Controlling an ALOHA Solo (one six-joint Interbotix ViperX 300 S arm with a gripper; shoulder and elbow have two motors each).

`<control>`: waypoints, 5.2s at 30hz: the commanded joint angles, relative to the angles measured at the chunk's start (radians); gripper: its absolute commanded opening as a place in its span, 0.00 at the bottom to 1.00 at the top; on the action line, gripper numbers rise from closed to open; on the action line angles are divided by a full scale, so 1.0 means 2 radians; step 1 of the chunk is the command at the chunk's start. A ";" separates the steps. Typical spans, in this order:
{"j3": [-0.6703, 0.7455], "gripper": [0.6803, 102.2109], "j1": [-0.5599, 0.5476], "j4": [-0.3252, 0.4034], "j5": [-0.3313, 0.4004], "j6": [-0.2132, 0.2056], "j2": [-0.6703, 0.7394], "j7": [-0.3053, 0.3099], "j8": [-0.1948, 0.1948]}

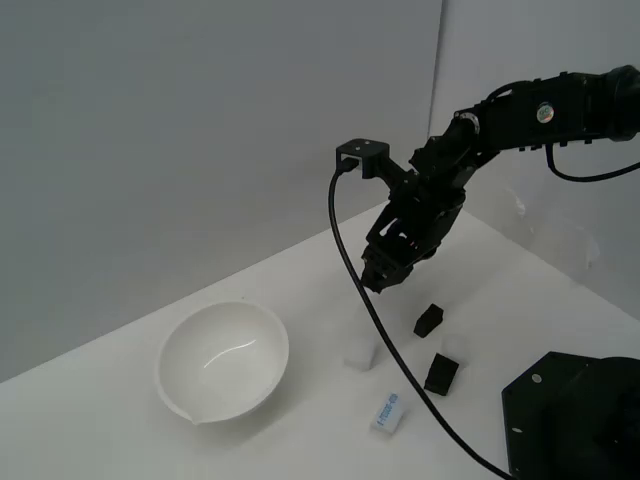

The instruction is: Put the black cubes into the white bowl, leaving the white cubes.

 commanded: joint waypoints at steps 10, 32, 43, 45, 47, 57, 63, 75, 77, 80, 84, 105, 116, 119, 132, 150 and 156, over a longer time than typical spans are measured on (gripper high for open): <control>0.074 0.23 -0.067 -0.063 -0.068 -0.035 0.071 0.019 -0.015; -0.029 0.23 -0.222 -0.146 -0.151 -0.102 -0.032 -0.021 -0.020; -0.045 0.96 -0.232 -0.147 -0.151 -0.127 -0.048 -0.023 -0.019; -0.045 0.96 -0.232 -0.146 -0.151 -0.127 -0.048 -0.023 -0.019; -0.042 0.96 -0.231 -0.146 -0.150 -0.127 -0.046 -0.022 -0.019; 0.019 0.96 -0.154 -0.095 -0.099 -0.114 0.015 0.009 -0.017; 0.070 0.84 -0.084 -0.048 -0.051 -0.080 0.065 0.034 -0.015; 0.111 0.76 -0.003 0.013 0.011 0.008 0.107 0.074 -0.015; 0.114 0.76 0.004 0.018 0.016 0.015 0.110 0.074 -0.015; 0.115 0.76 0.013 0.025 0.025 0.020 0.112 0.075 -0.015; 0.112 0.76 0.018 0.040 0.038 0.027 0.108 0.075 -0.015; 0.057 0.98 0.038 0.073 0.070 0.051 0.054 0.065 -0.002; 0.028 0.98 0.038 0.069 0.067 0.049 0.026 0.044 0.002; 0.017 0.98 0.039 0.068 0.066 0.049 0.014 0.038 0.002; -0.020 0.98 0.038 0.061 0.058 0.049 -0.023 0.021 0.002; -0.035 0.40 0.038 0.059 0.058 0.049 -0.038 0.023 0.002; -0.011 0.34 0.038 0.055 0.052 0.051 -0.015 0.033 0.002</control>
